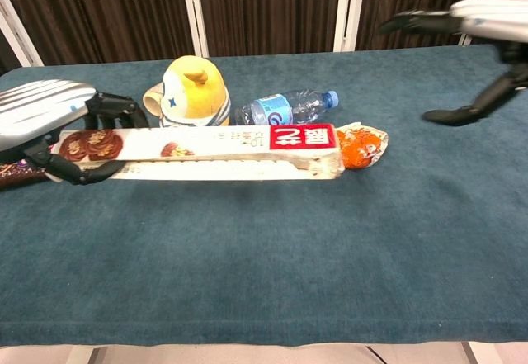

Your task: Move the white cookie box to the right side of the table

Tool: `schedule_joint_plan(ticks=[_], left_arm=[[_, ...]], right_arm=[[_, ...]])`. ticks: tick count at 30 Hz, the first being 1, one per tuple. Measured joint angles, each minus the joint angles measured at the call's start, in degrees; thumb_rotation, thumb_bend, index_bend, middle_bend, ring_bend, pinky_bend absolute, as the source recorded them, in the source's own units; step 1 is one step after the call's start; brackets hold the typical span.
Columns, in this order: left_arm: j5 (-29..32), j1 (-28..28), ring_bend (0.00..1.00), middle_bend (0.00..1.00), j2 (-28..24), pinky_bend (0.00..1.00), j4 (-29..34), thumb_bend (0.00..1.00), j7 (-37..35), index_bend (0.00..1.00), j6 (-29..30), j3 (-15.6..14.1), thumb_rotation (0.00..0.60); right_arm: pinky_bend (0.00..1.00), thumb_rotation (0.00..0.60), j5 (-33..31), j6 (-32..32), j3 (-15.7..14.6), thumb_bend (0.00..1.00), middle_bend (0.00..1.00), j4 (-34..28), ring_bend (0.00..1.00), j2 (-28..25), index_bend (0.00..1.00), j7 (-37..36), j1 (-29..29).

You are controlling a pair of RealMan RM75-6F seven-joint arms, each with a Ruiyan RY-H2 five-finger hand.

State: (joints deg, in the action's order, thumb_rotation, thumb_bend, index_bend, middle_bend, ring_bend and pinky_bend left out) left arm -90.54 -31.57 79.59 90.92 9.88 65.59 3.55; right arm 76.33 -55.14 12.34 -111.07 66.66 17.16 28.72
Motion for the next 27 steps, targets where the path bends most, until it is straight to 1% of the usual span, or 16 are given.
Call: schedule_joint_plan(ticks=[3,7,11,13,15,16,17,18,20,22,23,24,26,27], left_arm=[[1.37,-0.35,0.52,0.62,-0.10,0.64,2.50,0.40,3.16,0.56,-0.53,0.58,0.600],[2.24,-0.04,0.52,0.62,-0.61,0.65,4.53,0.40,4.23,0.55,0.43,0.96,0.600],[2.11,0.24,0.53,0.62,-0.41,0.65,4.50,0.40,3.66,0.54,1.63,1.11,0.600],[2.11,0.35,0.53,0.62,-0.37,0.65,4.75,0.40,3.41,0.54,1.79,1.08,0.600],[2.04,0.42,0.53,0.62,-0.36,0.65,4.82,0.40,3.75,0.54,2.15,1.11,0.600],[2.01,0.43,0.53,0.62,-0.37,0.65,4.80,0.40,3.91,0.54,2.29,1.10,0.600],[2.06,0.48,0.53,0.62,-0.41,0.65,4.85,0.40,3.89,0.54,2.32,1.06,0.600],[2.12,0.50,0.53,0.62,-0.46,0.65,4.87,0.40,3.87,0.54,2.29,1.01,0.600],[2.18,0.60,0.53,0.62,-0.55,0.65,4.85,0.40,4.20,0.54,2.26,0.79,0.600],[2.18,0.74,0.53,0.62,-0.62,0.65,5.03,0.40,4.65,0.54,2.28,0.47,0.600],[2.07,0.83,0.53,0.62,-0.74,0.65,5.35,0.40,4.79,0.54,2.30,0.24,0.600],[1.91,0.91,0.53,0.62,-0.85,0.65,5.62,0.40,4.91,0.54,2.37,0.08,0.600],[1.28,1.07,0.53,0.62,-1.01,0.65,5.97,0.40,5.48,0.54,2.85,-0.15,0.600],[1.03,1.13,0.53,0.62,-1.00,0.65,5.98,0.40,5.68,0.54,3.13,-0.18,0.600]], right_arm=[[0.00,0.600,-7.15,4.93,1.37,0.22,0.00,-2.77,0.00,0.56,0.00,2.03,5.07],[0.00,0.600,-16.32,9.90,2.58,0.22,0.00,-5.21,0.00,2.61,0.00,3.29,11.90],[0.00,0.600,-22.73,11.79,2.32,0.22,0.00,-4.58,0.00,5.91,0.00,4.66,17.07],[0.00,0.600,-24.84,11.66,1.73,0.22,0.00,-3.87,0.00,7.86,0.00,5.84,19.04],[0.01,0.600,-25.38,10.86,1.33,0.22,0.04,-3.56,0.00,8.98,0.01,6.38,19.84],[0.03,0.600,-25.38,10.12,1.16,0.22,0.07,-3.47,0.01,9.38,0.04,6.45,20.06],[0.06,0.600,-25.28,9.48,1.04,0.23,0.12,-3.42,0.04,9.63,0.10,6.47,20.16],[0.09,0.600,-25.13,8.81,0.89,0.23,0.18,-3.36,0.08,9.85,0.18,6.51,20.24],[0.14,0.600,-24.83,7.28,0.41,0.23,0.24,-3.17,0.13,10.21,0.28,6.76,20.44],[0.23,0.600,-24.48,5.80,0.06,0.23,0.29,-2.91,0.19,10.55,0.38,7.05,20.52],[0.30,0.600,-24.31,5.17,-0.13,0.23,0.32,-2.80,0.25,10.69,0.43,7.17,20.53],[0.35,0.600,-24.18,4.62,-0.36,0.23,0.35,-2.74,0.28,10.80,0.48,7.25,20.56],[0.42,0.600,-24.05,4.05,-0.84,0.23,0.40,-2.74,0.34,10.84,0.55,7.36,20.73],[0.44,0.600,-24.10,4.06,-1.03,0.24,0.41,-2.78,0.35,10.72,0.56,7.50,20.85]])
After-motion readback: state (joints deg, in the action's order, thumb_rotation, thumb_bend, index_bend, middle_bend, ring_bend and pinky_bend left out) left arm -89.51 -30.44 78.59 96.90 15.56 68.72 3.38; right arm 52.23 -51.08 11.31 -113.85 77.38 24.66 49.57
